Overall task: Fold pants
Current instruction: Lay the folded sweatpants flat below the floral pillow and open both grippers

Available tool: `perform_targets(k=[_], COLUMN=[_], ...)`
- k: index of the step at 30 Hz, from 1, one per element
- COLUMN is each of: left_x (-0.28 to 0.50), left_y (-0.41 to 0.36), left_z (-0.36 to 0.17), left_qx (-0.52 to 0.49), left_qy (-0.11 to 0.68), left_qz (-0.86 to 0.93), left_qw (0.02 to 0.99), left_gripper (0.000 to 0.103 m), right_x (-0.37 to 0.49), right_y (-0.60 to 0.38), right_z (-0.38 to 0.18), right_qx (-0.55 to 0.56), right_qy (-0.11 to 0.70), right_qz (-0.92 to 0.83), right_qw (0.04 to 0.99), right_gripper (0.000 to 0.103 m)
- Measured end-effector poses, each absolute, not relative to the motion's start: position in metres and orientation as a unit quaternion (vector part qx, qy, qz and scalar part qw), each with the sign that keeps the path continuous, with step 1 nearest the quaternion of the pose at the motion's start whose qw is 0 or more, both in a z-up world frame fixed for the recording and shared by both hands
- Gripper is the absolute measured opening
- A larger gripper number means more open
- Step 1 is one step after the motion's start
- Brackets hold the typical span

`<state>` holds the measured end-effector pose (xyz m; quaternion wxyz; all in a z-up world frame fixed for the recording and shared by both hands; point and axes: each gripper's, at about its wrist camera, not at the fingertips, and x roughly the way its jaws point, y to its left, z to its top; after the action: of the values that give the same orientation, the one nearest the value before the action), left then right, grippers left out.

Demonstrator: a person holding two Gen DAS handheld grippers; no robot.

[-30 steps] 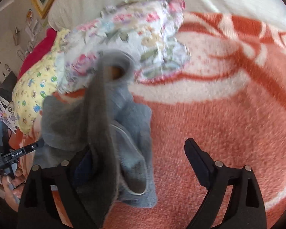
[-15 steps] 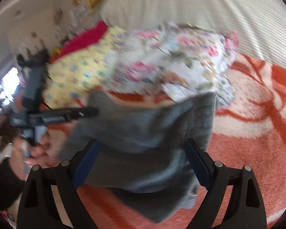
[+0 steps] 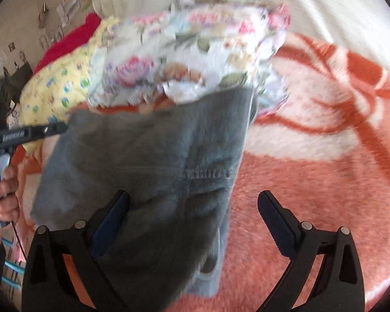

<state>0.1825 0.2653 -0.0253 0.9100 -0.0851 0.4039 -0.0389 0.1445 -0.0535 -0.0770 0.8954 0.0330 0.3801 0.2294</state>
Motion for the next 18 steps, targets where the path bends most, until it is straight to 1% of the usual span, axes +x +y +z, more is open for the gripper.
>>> perform_targets(k=[1,2,9,15,18], left_x=[0.17,0.162,0.116,0.093,0.082], left_y=[0.268,0.269,0.278,0.271,0.263], left_z=[-0.022,-0.02,-0.03,-0.041,-0.04], left_qx=[-0.084,-0.086,-0.095,-0.096,-0.078], left_qy=[0.4,0.399,0.416,0.427,0.423], left_qz=[-0.032,-0.03,-0.009,-0.003,0.005], left_qw=[0.912,0.913,0.904,0.899,0.903], left_gripper=[0.047,0.049,0.049,0.049,0.054], right_x=[0.139,0.135,0.092,0.078,0.071], right_y=[-0.058,-0.061,-0.053,-0.036,-0.031], right_z=[-0.071,-0.066,-0.035,-0.024,-0.024], right_qx=[0.04,0.044,0.018,-0.024,-0.039], right_qy=[0.374,0.37,0.349,0.35,0.357], right_qz=[0.234,0.239,0.286,0.295,0.295], right_qw=[0.896,0.897,0.892,0.889,0.885], right_gripper=[0.099,0.099,0.099,0.099,0.099])
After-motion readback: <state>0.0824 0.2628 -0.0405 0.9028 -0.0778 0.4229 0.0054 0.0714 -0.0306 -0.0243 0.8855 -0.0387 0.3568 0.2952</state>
